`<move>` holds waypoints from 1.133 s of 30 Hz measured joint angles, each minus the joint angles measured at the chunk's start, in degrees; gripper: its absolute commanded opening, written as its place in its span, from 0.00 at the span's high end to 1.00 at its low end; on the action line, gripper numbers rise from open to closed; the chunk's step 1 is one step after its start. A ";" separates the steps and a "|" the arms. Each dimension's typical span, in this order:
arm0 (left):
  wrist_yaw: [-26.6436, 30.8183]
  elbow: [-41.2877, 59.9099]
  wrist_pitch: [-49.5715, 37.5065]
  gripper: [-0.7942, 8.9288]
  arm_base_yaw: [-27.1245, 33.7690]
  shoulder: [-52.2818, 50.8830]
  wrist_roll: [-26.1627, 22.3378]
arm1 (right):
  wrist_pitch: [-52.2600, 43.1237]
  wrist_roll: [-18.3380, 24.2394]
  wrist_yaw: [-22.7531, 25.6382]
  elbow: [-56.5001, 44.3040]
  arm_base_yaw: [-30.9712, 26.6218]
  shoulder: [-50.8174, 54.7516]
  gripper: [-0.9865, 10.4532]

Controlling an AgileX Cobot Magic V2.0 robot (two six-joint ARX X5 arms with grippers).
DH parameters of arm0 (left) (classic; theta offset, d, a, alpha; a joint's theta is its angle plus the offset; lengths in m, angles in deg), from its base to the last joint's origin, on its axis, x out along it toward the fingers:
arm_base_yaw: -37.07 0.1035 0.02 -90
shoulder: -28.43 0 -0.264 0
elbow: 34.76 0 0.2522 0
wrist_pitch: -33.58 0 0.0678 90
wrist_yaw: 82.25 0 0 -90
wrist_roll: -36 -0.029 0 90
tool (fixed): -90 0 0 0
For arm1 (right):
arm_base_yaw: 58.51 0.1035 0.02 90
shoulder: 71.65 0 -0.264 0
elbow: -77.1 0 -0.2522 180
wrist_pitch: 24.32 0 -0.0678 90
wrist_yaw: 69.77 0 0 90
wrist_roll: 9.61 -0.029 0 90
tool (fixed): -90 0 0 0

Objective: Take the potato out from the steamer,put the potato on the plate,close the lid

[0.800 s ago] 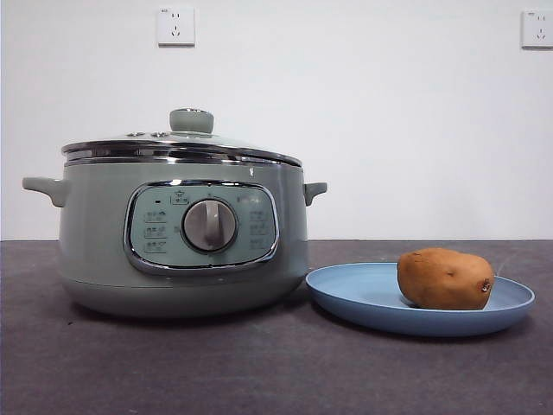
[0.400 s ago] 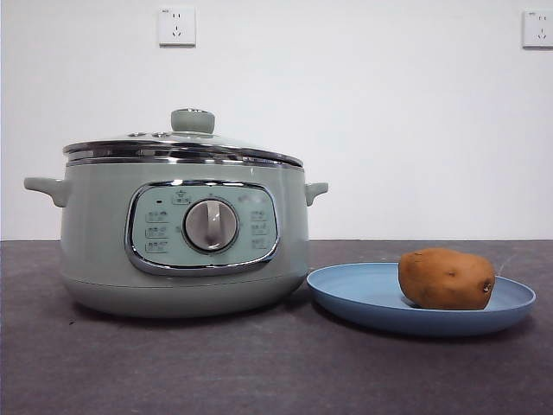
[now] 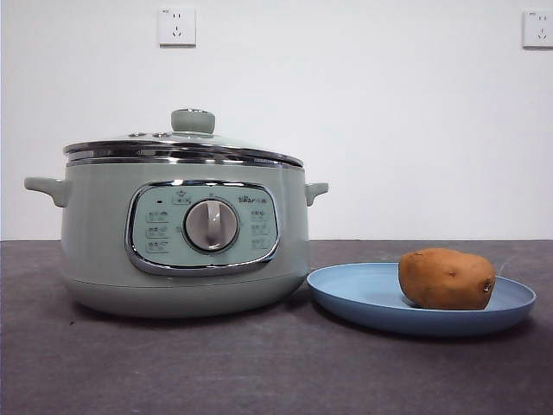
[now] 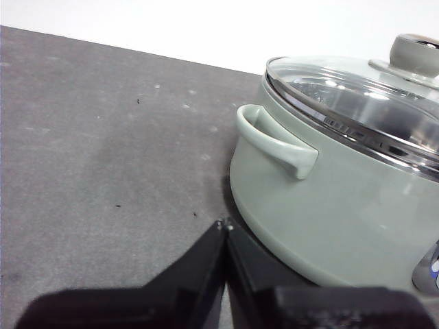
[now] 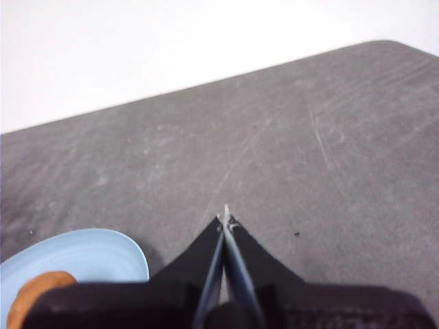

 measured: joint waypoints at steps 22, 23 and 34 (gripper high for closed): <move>0.00 0.00 0.00 0.92 0.00 0.00 0.00 | 10.10 -2.14 0.15 -4.57 3.19 10.97 0.91; 0.00 0.00 0.00 0.92 0.00 0.00 -0.02 | 11.28 -2.19 0.15 -4.57 3.39 12.17 0.91; 0.02 0.00 -0.02 0.92 0.00 0.00 0.00 | 11.91 -2.34 -0.02 -4.52 5.01 15.17 0.91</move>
